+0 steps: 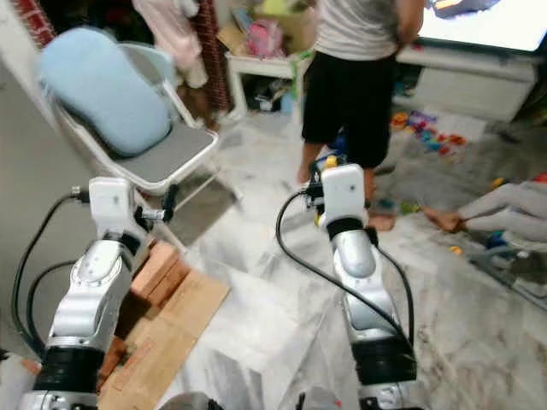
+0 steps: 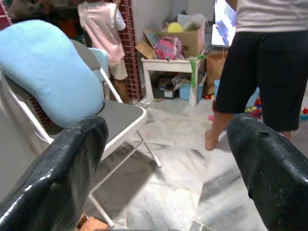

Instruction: Restocking fridge

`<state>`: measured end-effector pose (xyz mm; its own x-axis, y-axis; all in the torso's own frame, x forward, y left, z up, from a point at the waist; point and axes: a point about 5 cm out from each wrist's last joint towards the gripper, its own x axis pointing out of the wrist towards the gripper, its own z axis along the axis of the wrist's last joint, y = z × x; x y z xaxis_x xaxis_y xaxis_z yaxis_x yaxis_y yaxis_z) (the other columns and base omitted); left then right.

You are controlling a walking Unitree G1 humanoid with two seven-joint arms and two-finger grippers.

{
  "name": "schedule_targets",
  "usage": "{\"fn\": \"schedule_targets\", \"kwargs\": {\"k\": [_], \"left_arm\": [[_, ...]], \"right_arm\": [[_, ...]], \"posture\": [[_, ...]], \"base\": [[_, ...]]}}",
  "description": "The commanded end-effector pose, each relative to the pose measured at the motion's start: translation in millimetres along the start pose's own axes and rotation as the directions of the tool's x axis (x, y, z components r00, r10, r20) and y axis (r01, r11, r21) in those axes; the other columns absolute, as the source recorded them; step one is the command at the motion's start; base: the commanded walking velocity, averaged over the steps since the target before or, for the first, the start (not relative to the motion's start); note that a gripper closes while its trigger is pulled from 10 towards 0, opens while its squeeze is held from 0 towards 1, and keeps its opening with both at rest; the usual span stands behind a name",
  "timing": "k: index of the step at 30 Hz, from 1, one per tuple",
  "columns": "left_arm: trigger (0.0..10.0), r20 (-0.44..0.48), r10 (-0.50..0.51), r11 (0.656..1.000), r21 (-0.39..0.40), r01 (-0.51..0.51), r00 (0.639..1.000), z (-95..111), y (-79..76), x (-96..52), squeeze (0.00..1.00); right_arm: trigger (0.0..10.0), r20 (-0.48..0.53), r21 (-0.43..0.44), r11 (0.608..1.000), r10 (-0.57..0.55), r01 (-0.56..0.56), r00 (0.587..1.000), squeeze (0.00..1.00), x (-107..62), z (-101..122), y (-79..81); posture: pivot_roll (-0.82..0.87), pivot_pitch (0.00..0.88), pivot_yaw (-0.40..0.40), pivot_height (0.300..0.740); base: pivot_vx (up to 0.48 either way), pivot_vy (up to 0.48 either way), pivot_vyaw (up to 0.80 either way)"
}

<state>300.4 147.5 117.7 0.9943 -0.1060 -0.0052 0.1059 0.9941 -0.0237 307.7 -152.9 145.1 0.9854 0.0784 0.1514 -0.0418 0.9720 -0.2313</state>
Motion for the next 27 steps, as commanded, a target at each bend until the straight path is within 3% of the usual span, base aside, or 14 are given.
{"fn": "schedule_targets", "kwargs": {"k": [1,22,27], "left_arm": [[10.0,0.000,-0.015,1.000,0.009,0.015,1.000,1.7,-1.7,0.1,0.00],[10.0,0.008,-0.019,1.000,-0.001,0.019,1.000,3.9,-3.6,2.3,0.00],[10.0,0.013,-0.012,1.000,0.007,0.012,1.000,4.7,-3.5,2.1,0.00]], "right_arm": [[10.0,0.027,0.011,1.000,-0.025,0.025,0.999,0.00,1.0,5.7,-4.8],[10.0,0.025,0.018,1.000,-0.025,0.025,0.999,0.00,2.6,5.8,-2.7],[10.0,0.023,0.017,1.000,-0.023,0.022,0.999,0.00,3.0,5.1,-1.8]], "posture": [[-0.02,0.000,0.053,0.740],[-0.02,0.000,0.047,0.740],[-0.02,0.000,0.047,0.740]], "base": [[0.000,0.480,0.00],[0.000,0.480,0.00],[0.000,0.000,0.00]]}}
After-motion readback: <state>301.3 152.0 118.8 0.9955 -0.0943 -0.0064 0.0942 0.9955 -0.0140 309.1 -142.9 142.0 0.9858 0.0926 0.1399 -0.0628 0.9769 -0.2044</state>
